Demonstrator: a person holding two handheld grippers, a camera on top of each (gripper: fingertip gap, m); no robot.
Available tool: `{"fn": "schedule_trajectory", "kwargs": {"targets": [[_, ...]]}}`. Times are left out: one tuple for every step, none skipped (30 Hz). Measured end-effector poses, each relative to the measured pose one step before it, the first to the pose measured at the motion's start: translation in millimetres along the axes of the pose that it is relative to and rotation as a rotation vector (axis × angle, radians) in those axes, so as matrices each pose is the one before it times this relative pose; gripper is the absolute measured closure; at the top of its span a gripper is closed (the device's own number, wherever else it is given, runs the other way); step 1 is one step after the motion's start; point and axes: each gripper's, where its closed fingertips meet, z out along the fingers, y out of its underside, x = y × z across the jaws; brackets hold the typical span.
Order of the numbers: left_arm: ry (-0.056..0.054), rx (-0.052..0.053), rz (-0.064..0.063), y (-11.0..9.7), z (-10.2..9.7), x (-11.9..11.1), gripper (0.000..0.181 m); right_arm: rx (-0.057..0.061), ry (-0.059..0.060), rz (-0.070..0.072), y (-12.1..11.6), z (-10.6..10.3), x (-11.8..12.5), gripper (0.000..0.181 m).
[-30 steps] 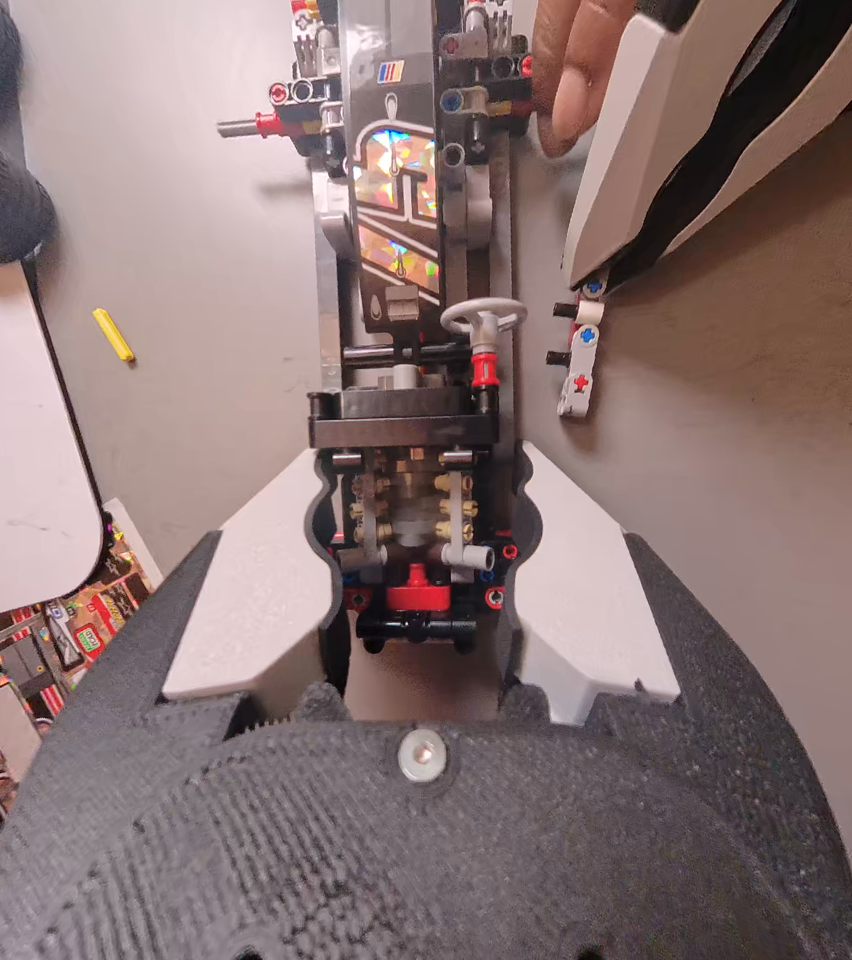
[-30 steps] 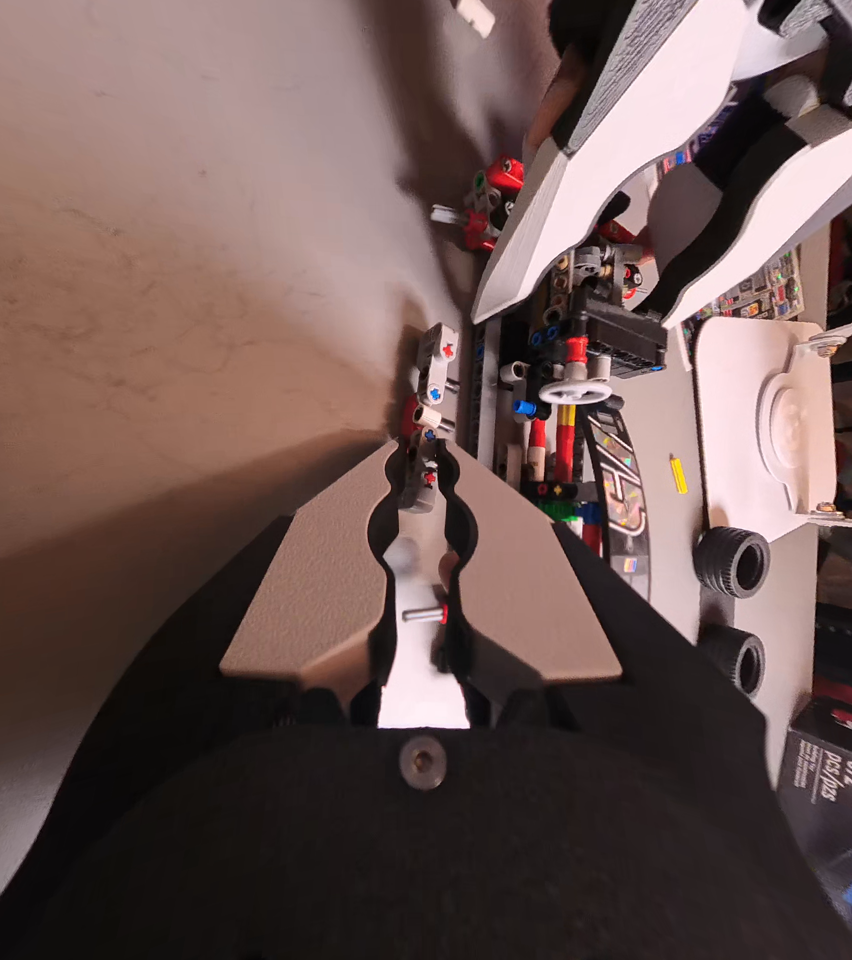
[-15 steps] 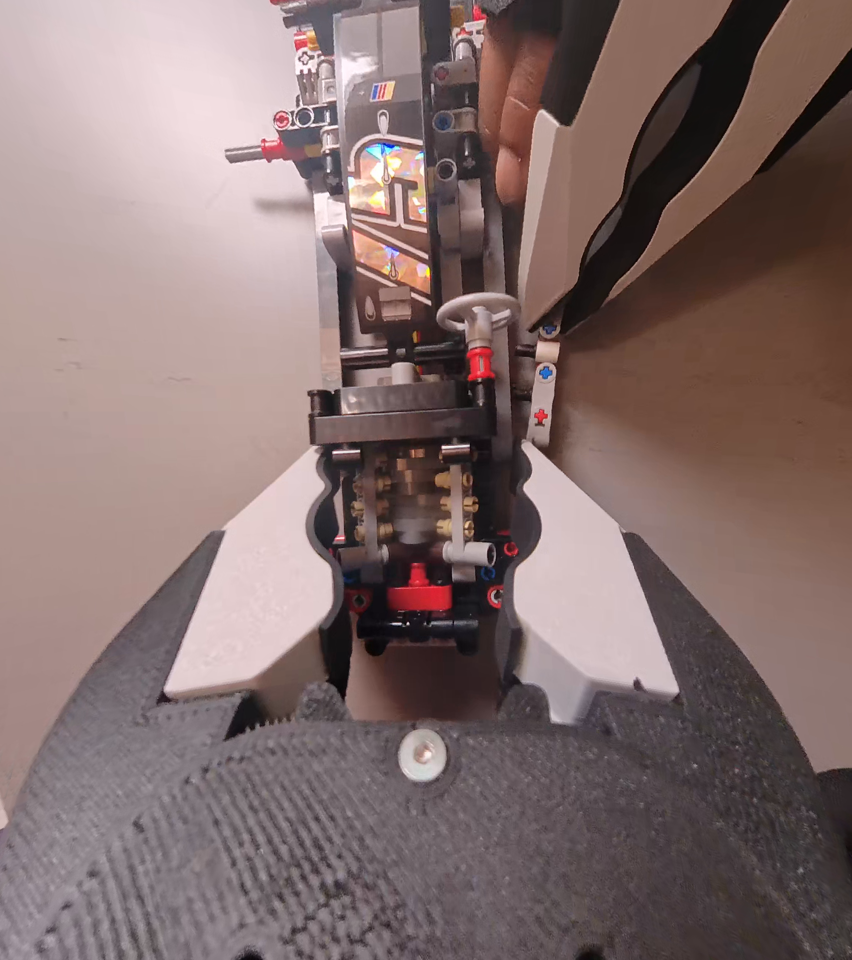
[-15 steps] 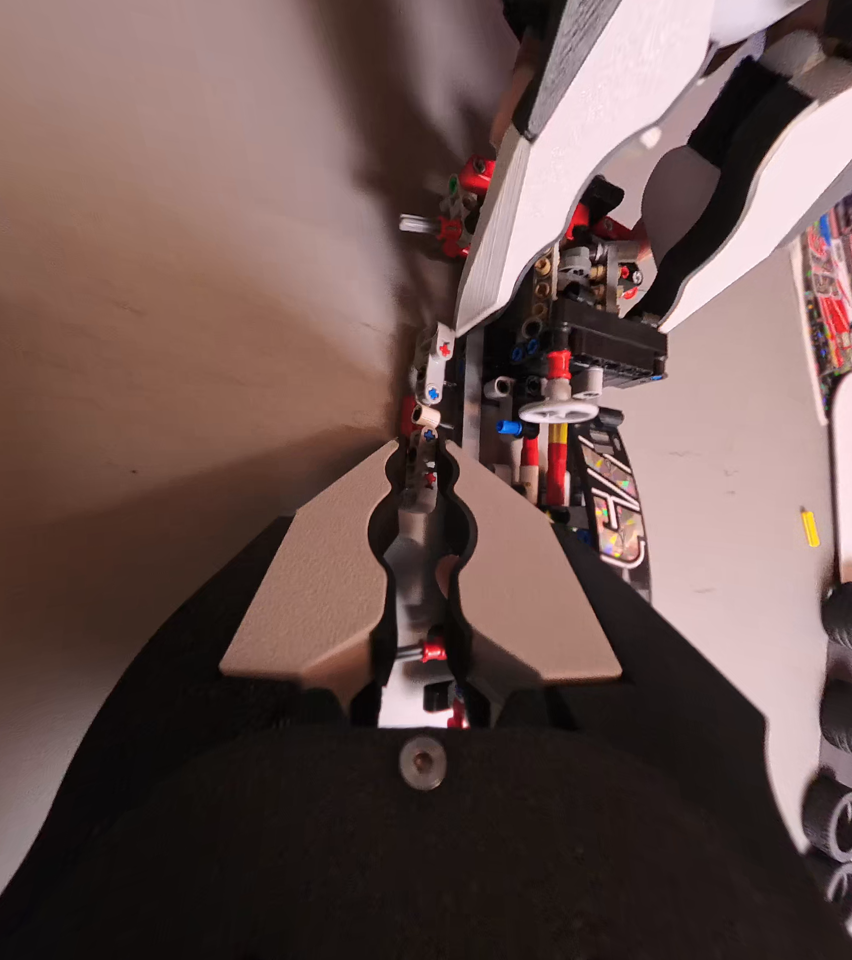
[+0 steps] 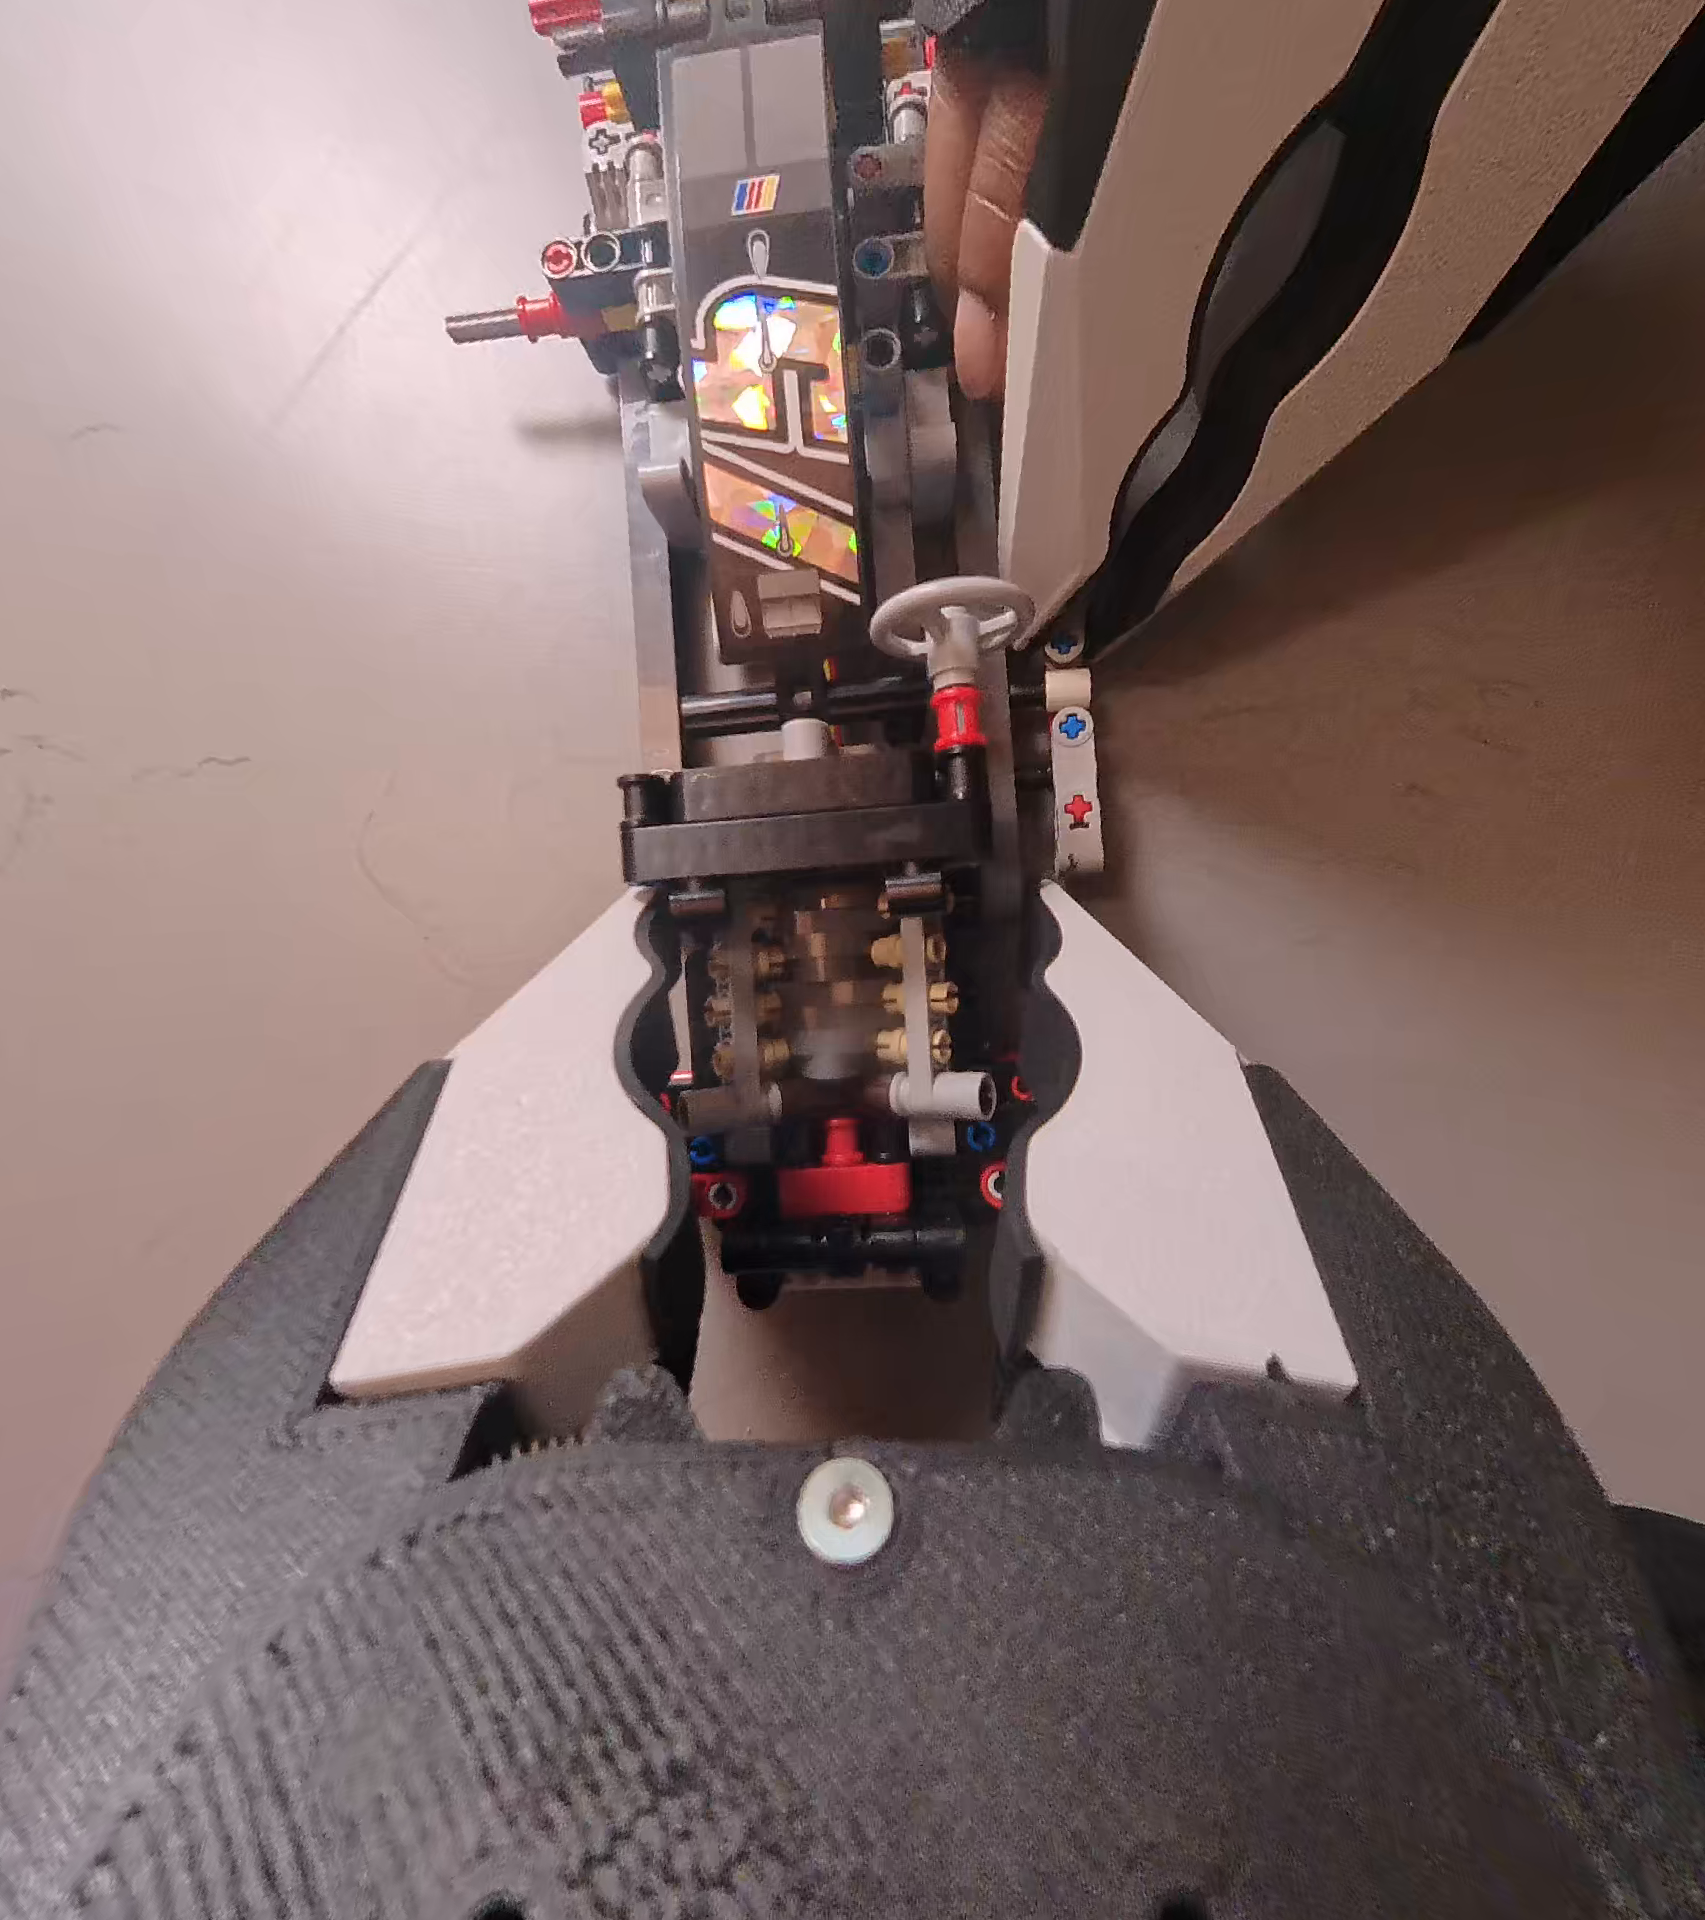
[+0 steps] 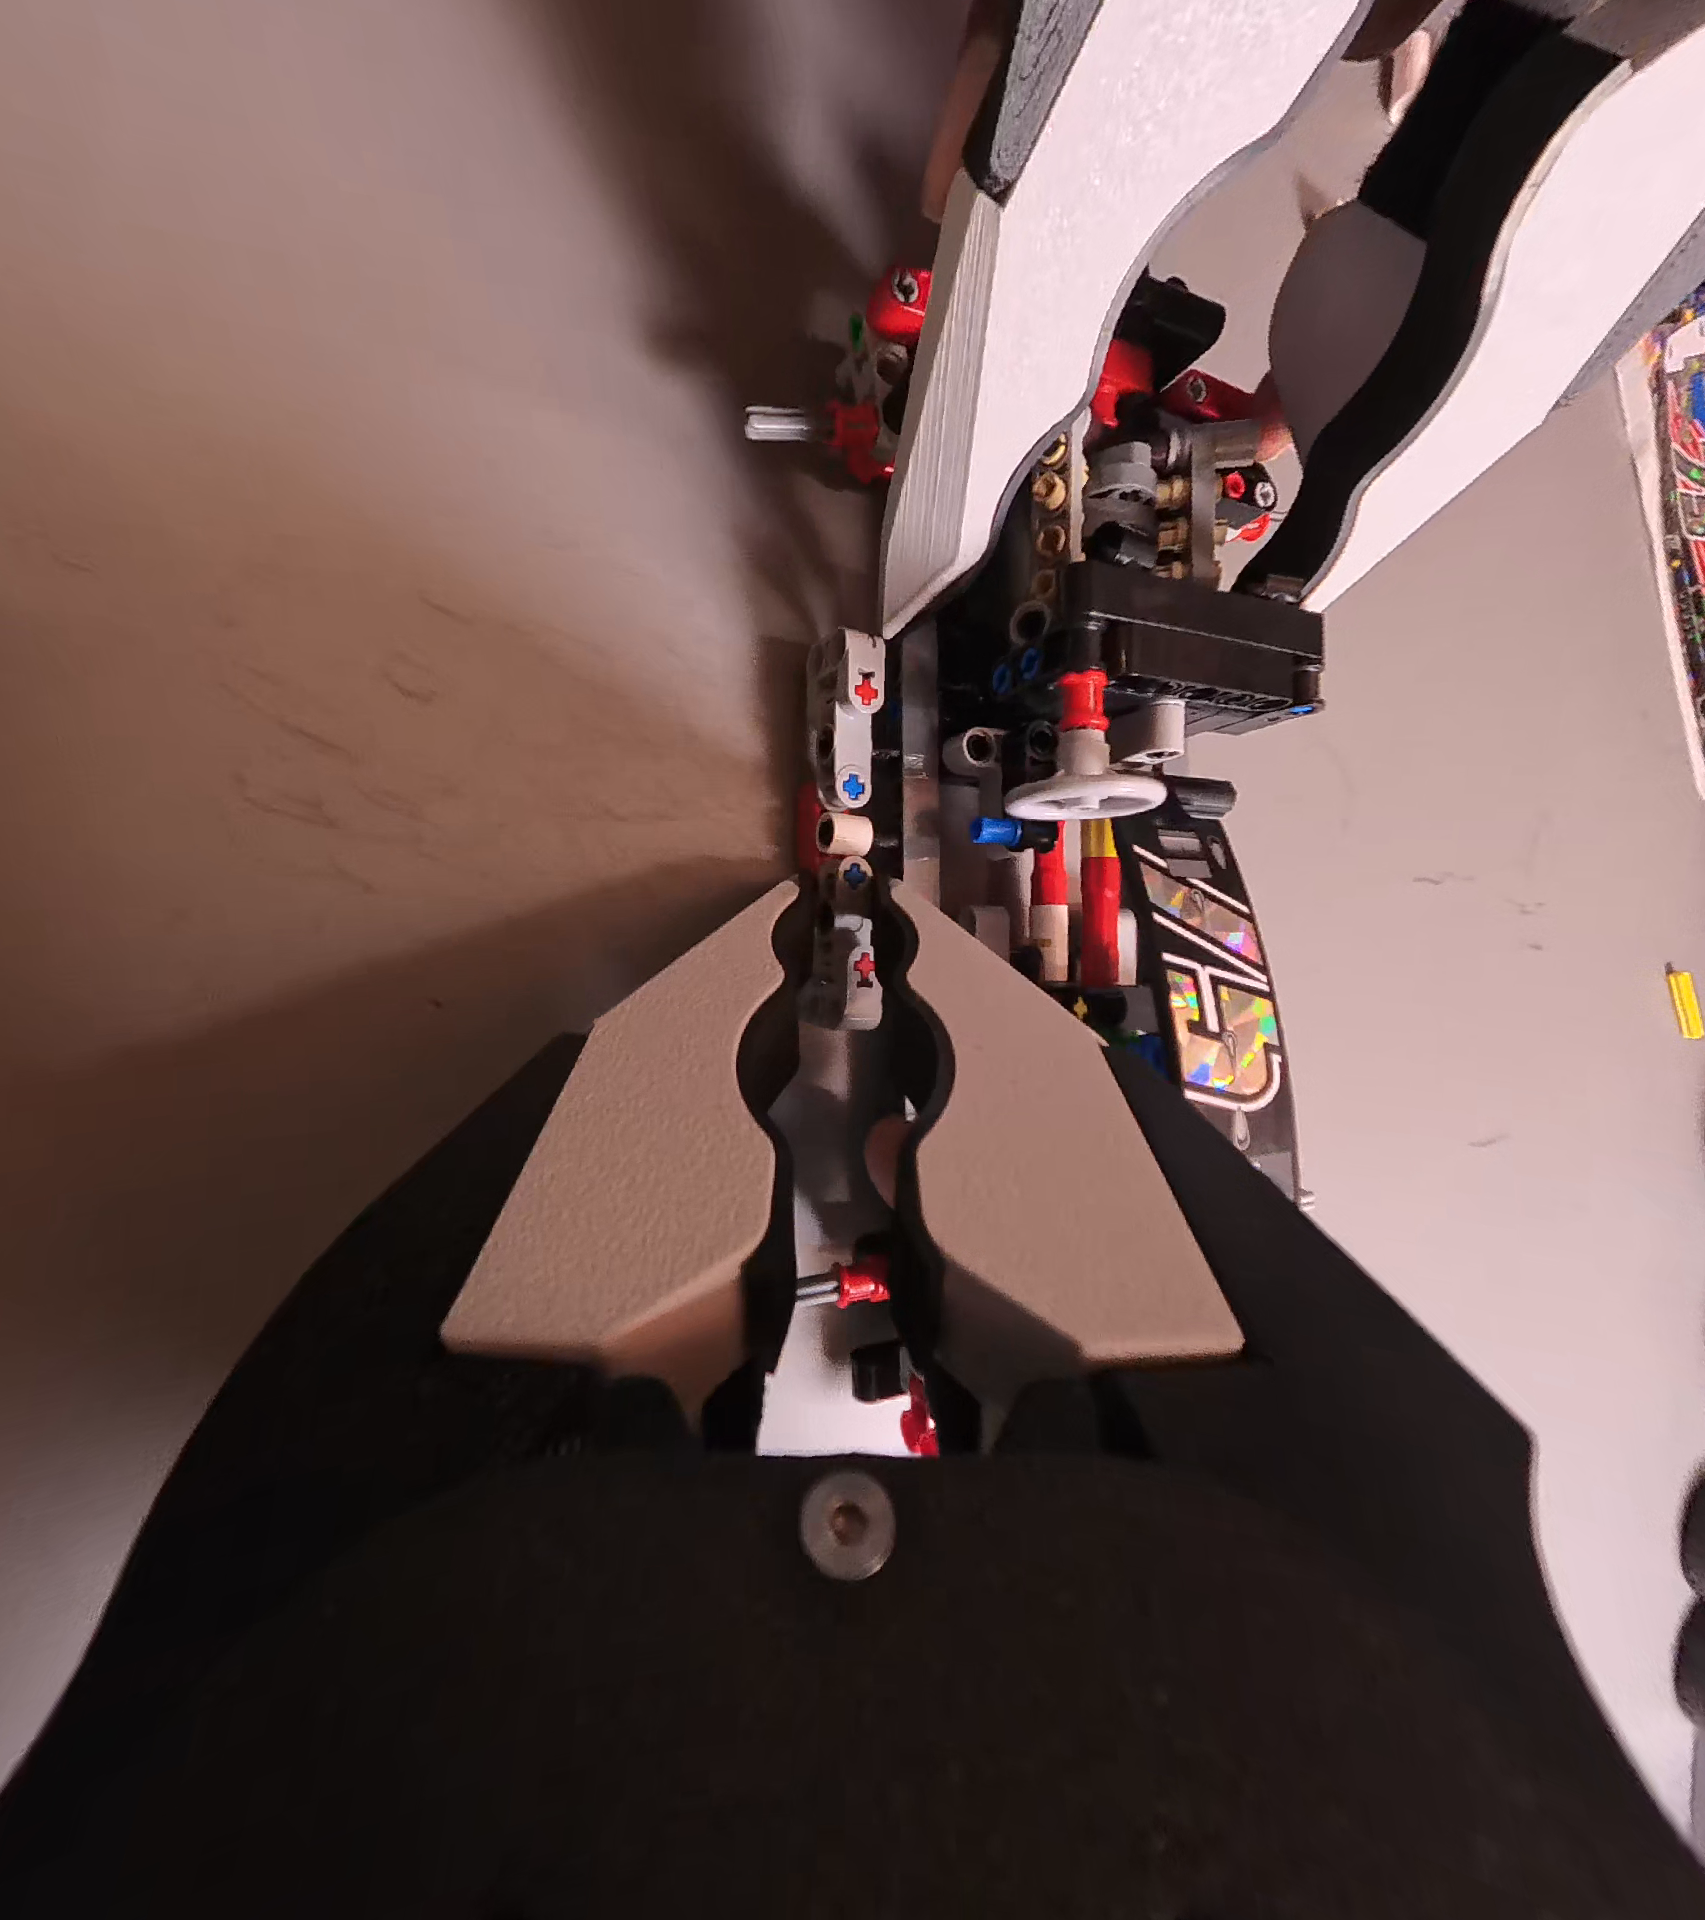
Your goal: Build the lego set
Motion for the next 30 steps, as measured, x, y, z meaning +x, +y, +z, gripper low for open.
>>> {"fn": "schedule_trajectory", "kwargs": {"targets": [[0.0009, 0.0018, 0.0037, 0.13, -0.28, 0.31, 0.117, -0.0031, -0.0003, 0.0082, -0.12, 0.07, -0.20, 0.173], [0.0014, 0.0017, 0.0052, 0.26, -0.37, 0.28, 0.117, -0.0033, 0.0004, 0.0051, -0.11, 0.05, -0.19, 0.173], [0.0003, 0.0026, 0.0058, 0.18, -0.47, 0.23, 0.117, -0.0055, 0.0014, 0.0041, 0.05, -0.06, -0.11, 0.172], [0.0026, 0.0037, 0.0050, 0.02, -0.28, 0.68, 0.117, -0.0074, 0.0012, 0.0035, 0.23, 0.05, 0.07, 0.172], [0.0091, 0.0048, 0.0032, -0.19, -0.28, 1.58, 0.114, -0.0070, 0.0017, 0.0008, 0.14, 0.03, 0.20, 0.172], [0.0128, 0.0054, 0.0006, -0.44, -0.37, 2.20, 0.109, -0.0058, 0.0000, 0.0014, 0.11, 0.08, 0.05, 0.172], [0.0143, 0.0062, -0.0013, -0.68, -0.48, 2.54, 0.104, -0.0045, -0.0005, 0.0015, 0.15, 0.12, 0.16, 0.172], [0.0138, 0.0085, -0.0036, -1.17, -0.56, 2.51, 0.098, -0.0020, -0.0002, -0.0004, -0.01, 0.06, 0.07, 0.172], [0.0065, 0.0087, -0.0040, -1.25, -0.25, 1.30, 0.094, 0.0006, 0.0002, -0.0015, -0.03, 0.12, 0.10, 0.172], [-0.0067, 0.0050, -0.0015, -0.97, 0.30, -0.28, 0.092, 0.0011, 0.0028, -0.0002, 0.04, 0.13, 0.49, 0.172], [-0.0174, 0.0003, 0.0009, -0.58, 1.05, -1.44, 0.091, 0.0008, 0.0055, 0.0019, 0.21, 0.30, 0.79, 0.172], [-0.0205, -0.0025, 0.0018, -0.58, 1.87, -1.47, 0.090, -0.0008, 0.0044, 0.0032, 0.19, 0.21, 0.83, 0.171], [-0.0230, -0.0004, 0.0007, -0.92, 2.02, -1.91, 0.089, -0.0020, 0.0026, 0.0017, 0.32, 0.08, 0.55, 0.172], [-0.0261, 0.0038, -0.0060, -1.18, 1.71, -2.82, 0.090, -0.0019, 0.0016, 0.0004, 0.27, 0.00, 0.23, 0.172], [-0.0259, 0.0074, -0.0136, -1.22, 1.47, -3.57, 0.095, -0.0027, 0.0028, 0.0018, 0.33, 0.00, 0.36, 0.172], [-0.0157, 0.0096, -0.0098, -1.06, 0.91, -2.42, 0.101, -0.0030, 0.0026, 0.0043, 0.25, -0.08, 0.42, 0.172], [-0.0055, 0.0053, 0.0004, -0.52, 0.18, -0.66, 0.101, -0.0053, 0.0042, 0.0012, 0.67, -0.09, 0.50, 0.171], [-0.0067, -0.0016, 0.0015, 0.04, 0.09, -0.47, 0.102, -0.0028, 0.0036, -0.0002, 0.15, 0.07, 0.24, 0.171], [-0.0080, -0.0041, 0.0034, 0.18, 0.40, -0.24, 0.101, -0.0014, 0.0029, -0.0011, 0.12, 0.04, 0.15, 0.171], [-0.0081, -0.0035, 0.0069, 0.30, 0.46, -0.06, 0.101, -0.0003, 0.0016, 0.0000, 0.00, 0.02, -0.01, 0.171], [-0.0070, -0.0025, 0.0053, 0.39, 0.37, -0.08, 0.100, 0.0003, 0.0010, 0.0008, 0.06, 0.04, -0.01, 0.171], [-0.0069, -0.0026, 0.0043, 0.29, 0.35, -0.21, 0.100, 0.0018, 0.0003, -0.0006, -0.05, 0.03, -0.15, 0.171], [-0.0091, -0.0049, 0.0063, 0.42, 0.28, -0.43, 0.100, 0.0048, -0.0009, -0.0012, -0.18, -0.10, -0.37, 0.171], [-0.0123, -0.0072, 0.0110, 0.89, 0.49, -0.58, 0.100, 0.0092, -0.0041, 0.0016, -0.75, -0.25, -0.55, 0.170], [-0.0129, -0.0074, 0.0110, 0.65, 0.39, -0.67, 0.101, 0.0131, -0.0080, 0.0075, -1.45, -0.77, -0.92, 0.170], [-0.0072, -0.0035, 0.0051, 0.05, 0.26, 0.13, 0.101, 0.0024, -0.0114, 0.0098, 0.42, -0.46, -1.15, 0.169], [-0.0025, 0.0009, 0.0004, -0.54, 0.39, 0.65, 0.101, -0.0075, -0.0049, 0.0061, 2.56, -0.05, 0.21, 0.167], [-0.0044, 0.0009, 0.0014, -0.31, 0.46, 0.35, 0.101, 0.0055, -0.0073, 0.0078, 0.90, -0.87, 0.06, 0.165], [-0.0046, 0.0002, 0.0024, -0.15, 0.24, 0.23, 0.101, 0.0093, -0.0144, 0.0137, 0.24, -1.96, -0.43, 0.162], [-0.0035, -0.0013, 0.0015, 0.14, 0.15, 0.11, 0.101, 0.0073, -0.0123, 0.0168, 0.37, -2.89, 0.53, 0.159]]}}
